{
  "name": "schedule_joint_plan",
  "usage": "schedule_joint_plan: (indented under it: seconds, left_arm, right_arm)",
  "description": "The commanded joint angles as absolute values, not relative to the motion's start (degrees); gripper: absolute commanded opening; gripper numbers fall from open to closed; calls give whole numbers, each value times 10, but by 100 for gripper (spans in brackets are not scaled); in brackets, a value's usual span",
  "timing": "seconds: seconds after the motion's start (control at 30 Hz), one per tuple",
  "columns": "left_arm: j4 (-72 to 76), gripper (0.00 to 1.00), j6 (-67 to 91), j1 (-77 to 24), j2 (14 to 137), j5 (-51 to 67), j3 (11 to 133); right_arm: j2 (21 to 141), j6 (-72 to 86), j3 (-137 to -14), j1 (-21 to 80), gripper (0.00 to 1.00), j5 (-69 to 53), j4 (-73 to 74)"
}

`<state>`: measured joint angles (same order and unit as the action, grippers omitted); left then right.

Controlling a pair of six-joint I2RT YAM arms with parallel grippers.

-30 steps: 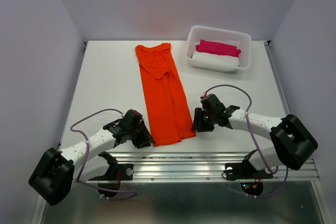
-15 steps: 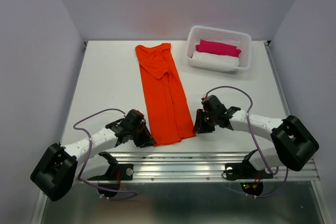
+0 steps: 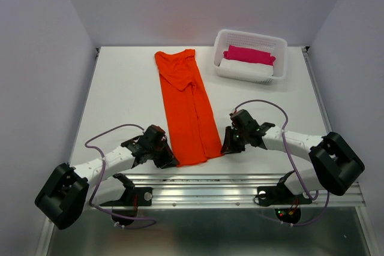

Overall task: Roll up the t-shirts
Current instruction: Roll the T-shirt to the center of the board.

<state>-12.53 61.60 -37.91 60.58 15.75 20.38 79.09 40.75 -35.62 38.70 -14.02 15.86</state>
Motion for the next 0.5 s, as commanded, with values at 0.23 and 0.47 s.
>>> schedule_joint_plan:
  seconds: [0.23, 0.47]
  left_arm:
    - [-147, 0, 600, -383, 610, 136, 231]
    - [-181, 0, 598, -383, 597, 110, 279]
  right_arm:
    - [781, 413, -370, 389, 1, -140, 141]
    - [750, 416, -406, 389, 1, -100, 163]
